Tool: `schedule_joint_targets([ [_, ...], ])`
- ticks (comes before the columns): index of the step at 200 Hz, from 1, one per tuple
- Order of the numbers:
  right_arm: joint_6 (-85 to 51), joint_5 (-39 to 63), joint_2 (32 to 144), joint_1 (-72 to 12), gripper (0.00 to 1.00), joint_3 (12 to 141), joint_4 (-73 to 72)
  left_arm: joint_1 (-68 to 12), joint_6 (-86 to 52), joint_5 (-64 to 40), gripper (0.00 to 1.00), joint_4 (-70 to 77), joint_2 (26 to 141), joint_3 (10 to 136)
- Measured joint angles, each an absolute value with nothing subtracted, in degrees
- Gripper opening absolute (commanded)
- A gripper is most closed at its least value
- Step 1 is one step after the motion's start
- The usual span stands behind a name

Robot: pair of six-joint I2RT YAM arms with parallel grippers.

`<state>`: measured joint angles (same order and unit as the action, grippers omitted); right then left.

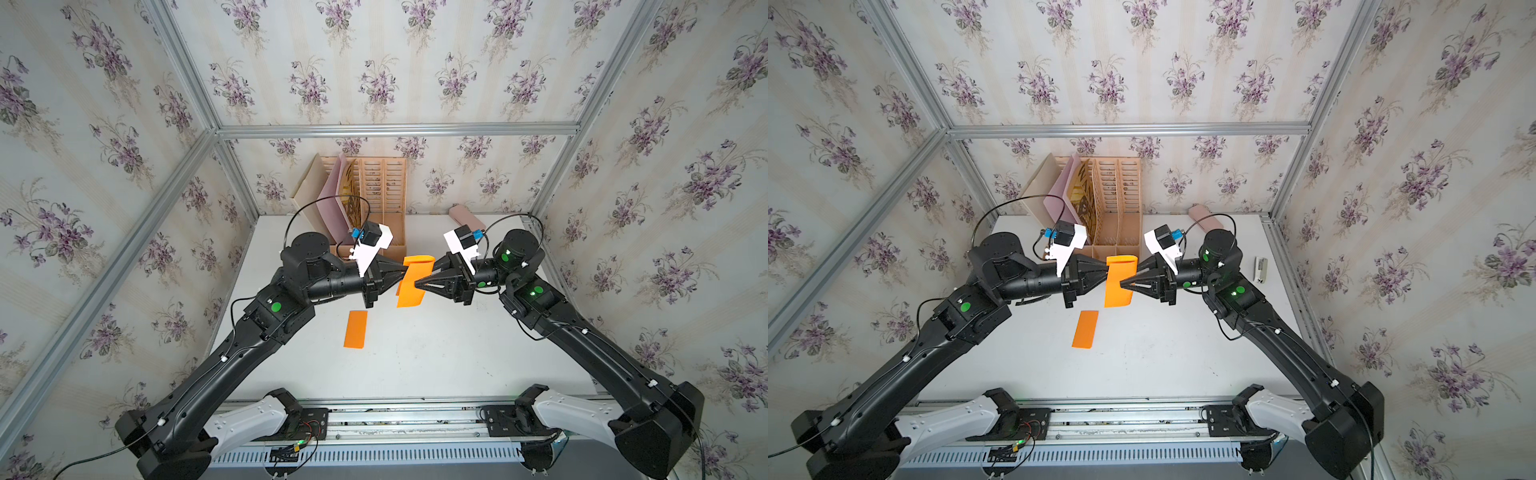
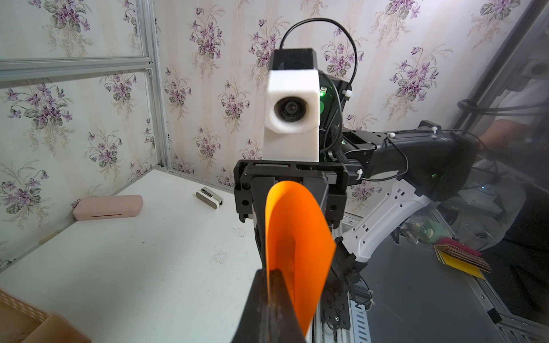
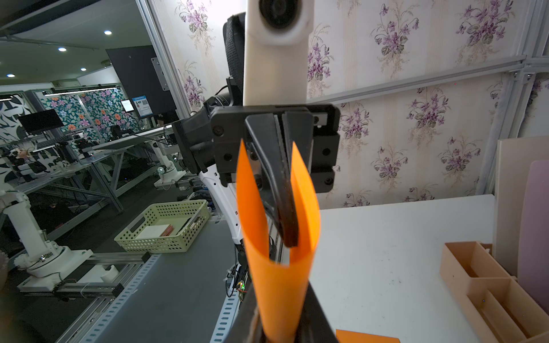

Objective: Fold the square paper along the opposite sides
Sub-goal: Fold the paper.

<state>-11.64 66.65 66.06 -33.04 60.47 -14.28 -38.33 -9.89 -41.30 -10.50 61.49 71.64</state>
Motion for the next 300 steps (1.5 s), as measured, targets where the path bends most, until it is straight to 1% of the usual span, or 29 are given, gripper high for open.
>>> schedule_joint_targets([
  [69, -11.62, 66.72, 66.17, -33.15, 0.18, 60.29, -14.72, -38.33, -9.89, -41.3, 0.0, -10.48, 61.52, 71.64],
  [211, -11.62, 66.85, 66.65, -33.36, 0.12, 60.29, -14.98, -38.33, -9.89, -41.32, 0.0, -10.52, 61.6, 71.64],
  [300, -11.6, 66.85, 66.7, -33.47, 0.12, 60.07, -15.0, -38.33, -9.85, -41.3, 0.0, -10.9, 61.58, 71.64],
])
